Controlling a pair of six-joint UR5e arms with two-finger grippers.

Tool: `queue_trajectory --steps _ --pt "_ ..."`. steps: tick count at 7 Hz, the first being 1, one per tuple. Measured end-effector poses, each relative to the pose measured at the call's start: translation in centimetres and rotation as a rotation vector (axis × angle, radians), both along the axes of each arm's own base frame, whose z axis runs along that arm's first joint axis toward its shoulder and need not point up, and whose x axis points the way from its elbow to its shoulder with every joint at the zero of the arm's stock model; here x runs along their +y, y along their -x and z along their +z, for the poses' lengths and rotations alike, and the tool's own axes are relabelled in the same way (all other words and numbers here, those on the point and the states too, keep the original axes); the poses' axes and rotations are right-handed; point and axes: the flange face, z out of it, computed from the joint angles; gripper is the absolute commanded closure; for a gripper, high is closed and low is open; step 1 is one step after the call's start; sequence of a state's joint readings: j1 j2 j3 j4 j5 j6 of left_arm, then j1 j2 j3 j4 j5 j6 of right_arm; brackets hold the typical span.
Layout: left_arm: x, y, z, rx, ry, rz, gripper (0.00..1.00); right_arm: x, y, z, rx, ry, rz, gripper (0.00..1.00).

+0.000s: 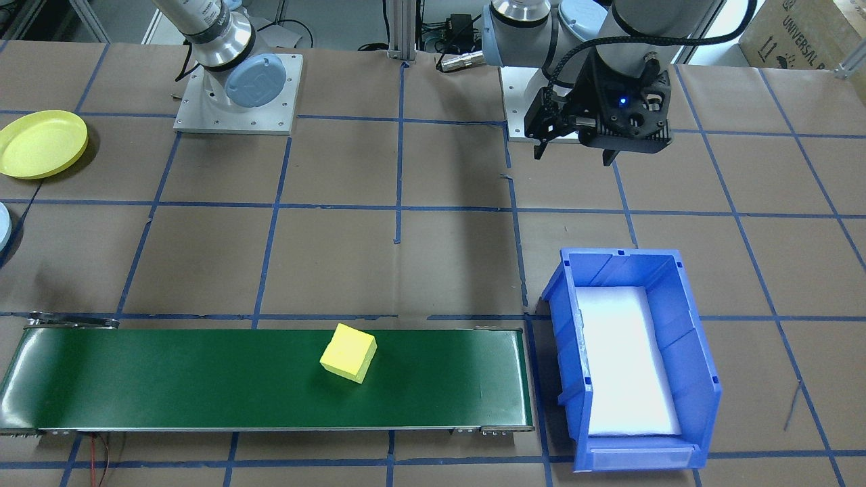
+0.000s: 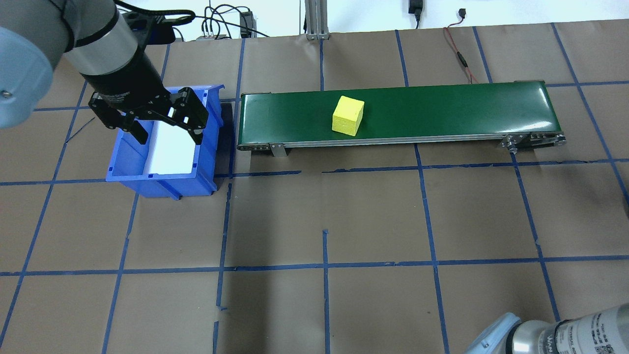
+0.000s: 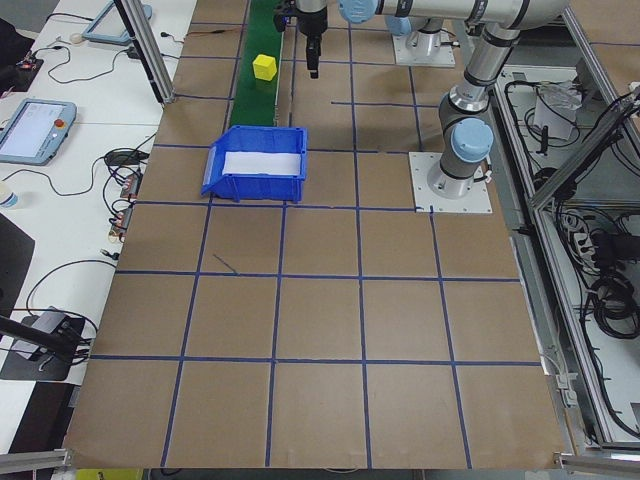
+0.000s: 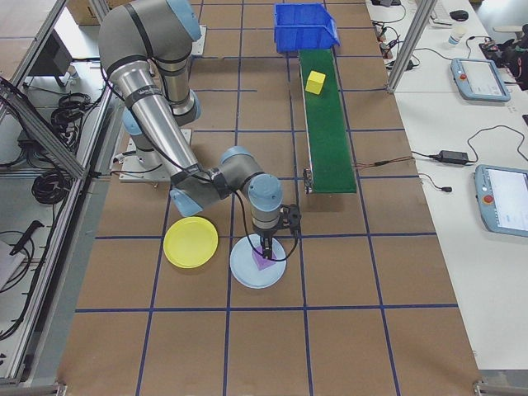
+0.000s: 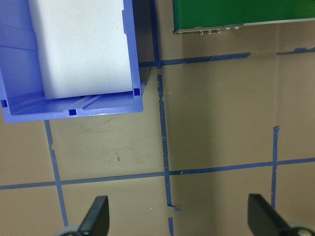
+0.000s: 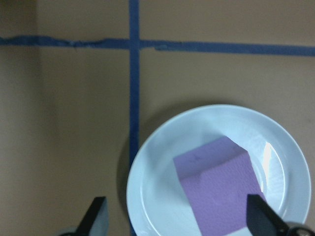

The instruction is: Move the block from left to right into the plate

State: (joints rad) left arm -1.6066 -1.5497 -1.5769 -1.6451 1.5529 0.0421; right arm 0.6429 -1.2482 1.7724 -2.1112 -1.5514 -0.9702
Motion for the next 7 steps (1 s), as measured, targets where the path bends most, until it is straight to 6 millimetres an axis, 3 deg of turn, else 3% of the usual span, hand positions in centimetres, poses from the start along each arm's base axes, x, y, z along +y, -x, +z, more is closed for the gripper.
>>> queue_trajectory --steps 2,3,5,7 --pt "0.0 1.7 -0.1 0.000 0.039 -0.012 0.00 -7.3 -9.7 3.9 -0.014 0.050 -0.030 0.00" --pt "0.0 1.8 -0.1 0.001 0.046 -0.016 0.00 -10.4 -14.7 4.7 -0.081 0.093 -0.066 0.00" --pt "0.0 1.7 -0.1 0.001 0.051 -0.019 0.00 -15.0 -22.7 5.0 -0.219 0.141 -0.144 0.00" --pt "0.0 1.6 -0.1 0.000 0.051 -0.017 0.00 -18.0 -29.2 5.1 -0.403 0.149 -0.307 0.00"
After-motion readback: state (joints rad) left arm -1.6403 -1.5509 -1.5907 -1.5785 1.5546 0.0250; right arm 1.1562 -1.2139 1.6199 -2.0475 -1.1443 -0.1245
